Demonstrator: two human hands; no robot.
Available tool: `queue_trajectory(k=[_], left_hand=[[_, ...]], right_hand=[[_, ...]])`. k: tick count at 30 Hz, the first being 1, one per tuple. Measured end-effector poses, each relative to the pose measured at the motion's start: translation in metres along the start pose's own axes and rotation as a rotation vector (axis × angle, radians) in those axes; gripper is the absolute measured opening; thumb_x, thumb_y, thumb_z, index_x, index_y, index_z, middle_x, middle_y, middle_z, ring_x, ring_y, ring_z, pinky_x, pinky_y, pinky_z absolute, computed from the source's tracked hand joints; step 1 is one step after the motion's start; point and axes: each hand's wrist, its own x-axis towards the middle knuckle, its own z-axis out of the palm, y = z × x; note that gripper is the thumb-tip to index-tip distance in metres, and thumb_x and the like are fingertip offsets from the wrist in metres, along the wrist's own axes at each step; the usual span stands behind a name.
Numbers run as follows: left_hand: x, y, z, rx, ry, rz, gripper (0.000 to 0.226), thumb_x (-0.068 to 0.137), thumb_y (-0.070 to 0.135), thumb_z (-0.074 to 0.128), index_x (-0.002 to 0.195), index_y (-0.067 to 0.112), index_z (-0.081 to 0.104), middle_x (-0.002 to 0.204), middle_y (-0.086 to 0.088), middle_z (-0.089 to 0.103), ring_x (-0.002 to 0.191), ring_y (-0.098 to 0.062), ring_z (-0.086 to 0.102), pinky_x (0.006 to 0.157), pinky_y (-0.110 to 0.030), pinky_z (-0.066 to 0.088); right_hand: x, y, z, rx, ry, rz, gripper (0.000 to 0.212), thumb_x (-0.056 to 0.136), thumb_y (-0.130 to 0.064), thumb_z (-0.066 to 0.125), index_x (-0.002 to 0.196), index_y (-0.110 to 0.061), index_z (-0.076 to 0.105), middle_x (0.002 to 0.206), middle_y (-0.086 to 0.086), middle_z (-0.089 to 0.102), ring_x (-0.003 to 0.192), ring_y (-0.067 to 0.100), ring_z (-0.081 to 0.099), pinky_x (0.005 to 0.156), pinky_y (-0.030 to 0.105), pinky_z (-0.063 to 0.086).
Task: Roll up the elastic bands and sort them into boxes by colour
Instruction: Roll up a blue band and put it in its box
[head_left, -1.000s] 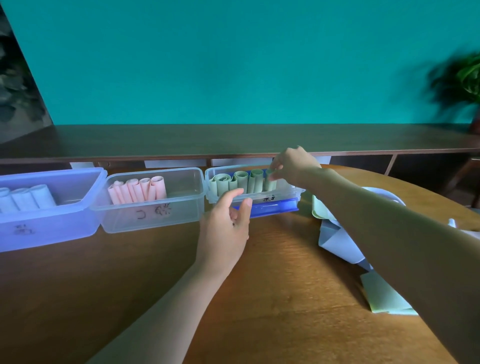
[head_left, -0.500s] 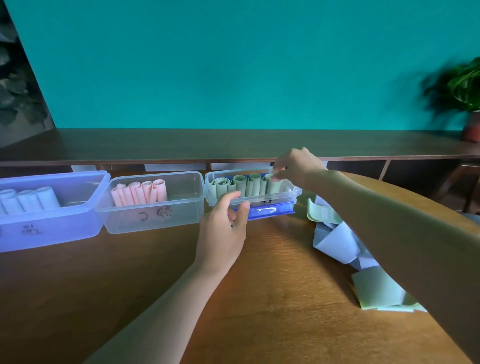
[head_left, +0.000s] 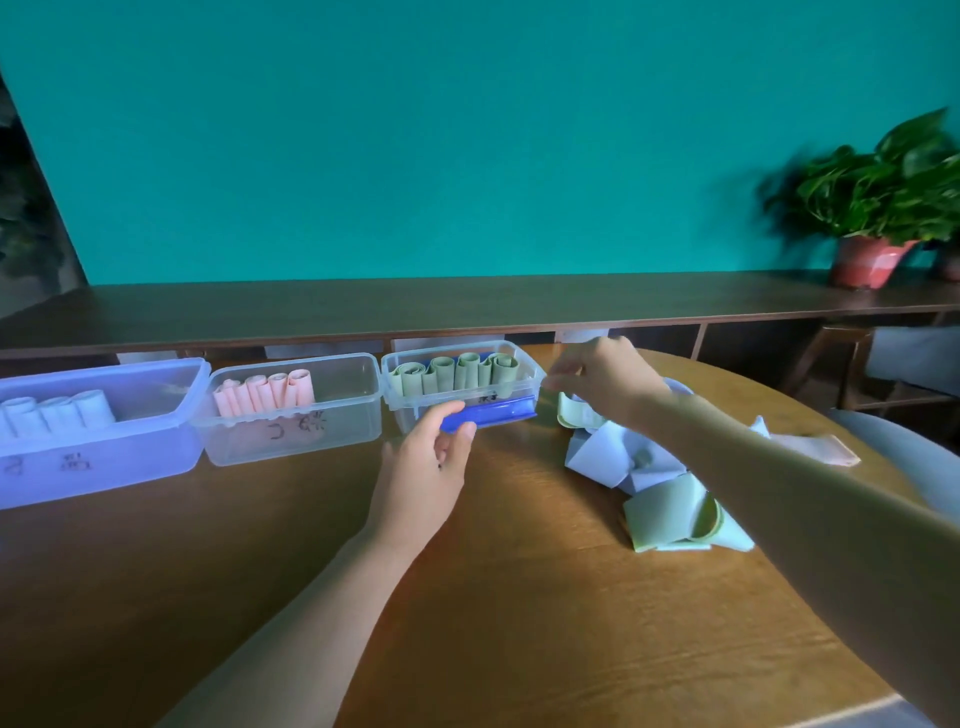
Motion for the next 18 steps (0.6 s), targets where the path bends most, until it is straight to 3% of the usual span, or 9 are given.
queue_trajectory(k=[2, 5, 7, 9, 12, 16, 18], left_hand=[[-0.006, 0.007, 0.001, -0.029, -0.038, -0.025, 0.040, 0.097, 0.049, 0.053, 0.133, 0.032, 0.057, 0.087, 0.013, 0.068, 0.078, -0.016, 0.067, 0.071, -0.033, 0.060], [-0.013, 0.022, 0.004, -0.116, -0.072, -0.076, 0.032, 0.098, 0.036, 0.060, 0.128, 0.027, 0.061, 0.081, 0.008, 0.068, 0.069, -0.007, 0.067, 0.060, -0.017, 0.053], [-0.017, 0.030, 0.009, -0.157, -0.097, -0.109, 0.031, 0.097, 0.034, 0.062, 0.127, 0.027, 0.062, 0.080, 0.006, 0.067, 0.067, -0.005, 0.067, 0.058, -0.020, 0.053], [-0.021, 0.037, 0.015, -0.174, -0.126, -0.116, 0.030, 0.096, 0.035, 0.063, 0.125, 0.027, 0.064, 0.079, 0.007, 0.067, 0.069, -0.005, 0.068, 0.064, -0.029, 0.058], [-0.029, 0.048, 0.027, -0.169, -0.163, -0.104, 0.032, 0.094, 0.038, 0.065, 0.125, 0.029, 0.064, 0.086, 0.010, 0.069, 0.081, -0.006, 0.068, 0.077, -0.033, 0.061], [-0.037, 0.064, 0.039, -0.124, -0.170, -0.074, 0.033, 0.094, 0.037, 0.066, 0.126, 0.028, 0.065, 0.092, 0.014, 0.068, 0.087, 0.003, 0.063, 0.073, -0.006, 0.046], [-0.038, 0.070, 0.044, -0.117, -0.172, -0.081, 0.032, 0.094, 0.035, 0.067, 0.125, 0.027, 0.065, 0.093, 0.012, 0.069, 0.087, 0.002, 0.062, 0.070, -0.002, 0.041]], right_hand=[[-0.022, -0.003, -0.002, 0.021, 0.021, -0.027, 0.017, 0.091, -0.039, 0.073, 0.092, -0.022, 0.079, 0.087, -0.009, 0.073, 0.074, 0.010, 0.057, 0.069, 0.028, 0.047], [-0.056, -0.005, -0.006, 0.040, 0.066, -0.048, 0.016, 0.091, -0.038, 0.072, 0.092, -0.023, 0.079, 0.083, -0.015, 0.067, 0.069, 0.001, 0.053, 0.062, 0.009, 0.037], [-0.076, -0.001, -0.008, 0.030, 0.101, -0.041, 0.015, 0.093, -0.037, 0.071, 0.092, -0.024, 0.079, 0.085, -0.015, 0.068, 0.069, -0.004, 0.051, 0.064, 0.004, 0.036], [-0.094, 0.004, -0.009, 0.008, 0.134, -0.060, 0.015, 0.094, -0.036, 0.069, 0.092, -0.025, 0.080, 0.089, -0.011, 0.074, 0.070, 0.000, 0.054, 0.064, 0.010, 0.041], [-0.114, 0.016, -0.011, 0.009, 0.151, -0.051, 0.015, 0.094, -0.033, 0.068, 0.091, -0.024, 0.079, 0.090, -0.007, 0.075, 0.079, 0.013, 0.061, 0.070, 0.035, 0.051], [-0.133, 0.033, -0.014, -0.009, 0.169, 0.046, 0.016, 0.090, -0.037, 0.070, 0.086, -0.024, 0.077, 0.091, 0.004, 0.063, 0.084, 0.020, 0.054, 0.067, 0.036, 0.048], [-0.139, 0.040, -0.015, -0.010, 0.155, 0.076, 0.016, 0.089, -0.042, 0.069, 0.090, -0.027, 0.077, 0.099, 0.007, 0.059, 0.088, 0.023, 0.054, 0.071, 0.038, 0.049]])
